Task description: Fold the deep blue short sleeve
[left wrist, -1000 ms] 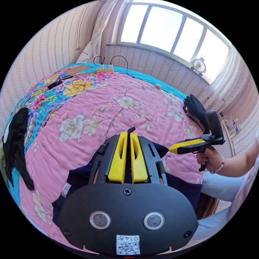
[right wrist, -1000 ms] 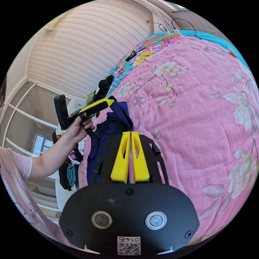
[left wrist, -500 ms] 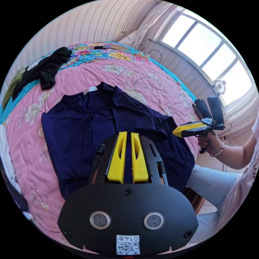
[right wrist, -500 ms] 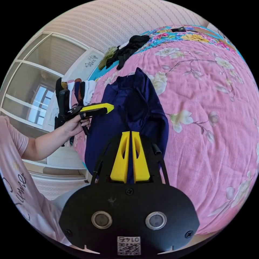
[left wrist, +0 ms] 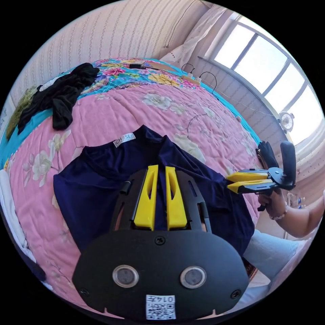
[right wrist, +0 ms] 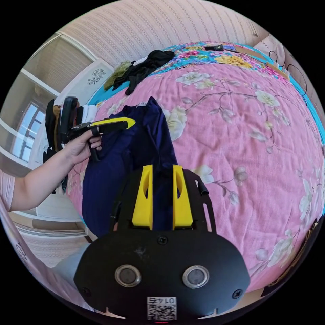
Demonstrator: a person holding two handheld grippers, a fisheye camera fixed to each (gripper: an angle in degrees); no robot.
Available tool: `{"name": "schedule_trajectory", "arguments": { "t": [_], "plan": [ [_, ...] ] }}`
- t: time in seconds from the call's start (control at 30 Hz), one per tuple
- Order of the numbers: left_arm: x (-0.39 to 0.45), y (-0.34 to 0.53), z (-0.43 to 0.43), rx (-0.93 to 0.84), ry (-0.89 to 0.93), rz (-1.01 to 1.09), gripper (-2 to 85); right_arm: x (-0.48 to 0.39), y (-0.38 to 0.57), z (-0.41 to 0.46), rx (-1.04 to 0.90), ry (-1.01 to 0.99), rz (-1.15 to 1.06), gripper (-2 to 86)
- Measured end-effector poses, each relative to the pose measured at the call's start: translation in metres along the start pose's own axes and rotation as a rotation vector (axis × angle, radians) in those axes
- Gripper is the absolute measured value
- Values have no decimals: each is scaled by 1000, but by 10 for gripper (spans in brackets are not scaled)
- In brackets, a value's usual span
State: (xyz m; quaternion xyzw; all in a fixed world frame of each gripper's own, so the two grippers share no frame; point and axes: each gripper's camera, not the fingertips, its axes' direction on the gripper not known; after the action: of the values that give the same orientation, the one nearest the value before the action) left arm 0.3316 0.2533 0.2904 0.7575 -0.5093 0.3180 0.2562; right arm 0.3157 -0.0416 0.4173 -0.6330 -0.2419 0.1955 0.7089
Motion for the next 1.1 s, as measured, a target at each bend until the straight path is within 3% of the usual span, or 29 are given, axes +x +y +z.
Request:
{"name": "schedule_trajectory", "arguments": {
  "t": [0.17,0.27,0.47,0.63,0.87,0.97,1.1],
  "plan": [
    [-2,-28,35,-85,73,-5,8,6,-6,23,-44,20,1,39],
    [-7,-37,50,-171,99,-31,-7,23,-9,14,-21,-68,55,28],
    [-7,-74,39,9,136,-4,-10,53,-5,-16,131,-116,174,23],
    [-13,-90,63,-86,66,-24,-9,62,-10,5,38,-92,215,33],
    [-13,-32,25,-48,-6,32,7,59,-10,-9,80,-118,192,55],
    [-24,-28,29,-62,65,-12,62,51,-15,-12,89,-86,156,66],
    [-36,-27,16,-1,85,-84,64,49,-25,-3,55,-71,154,71]
  ]
}}
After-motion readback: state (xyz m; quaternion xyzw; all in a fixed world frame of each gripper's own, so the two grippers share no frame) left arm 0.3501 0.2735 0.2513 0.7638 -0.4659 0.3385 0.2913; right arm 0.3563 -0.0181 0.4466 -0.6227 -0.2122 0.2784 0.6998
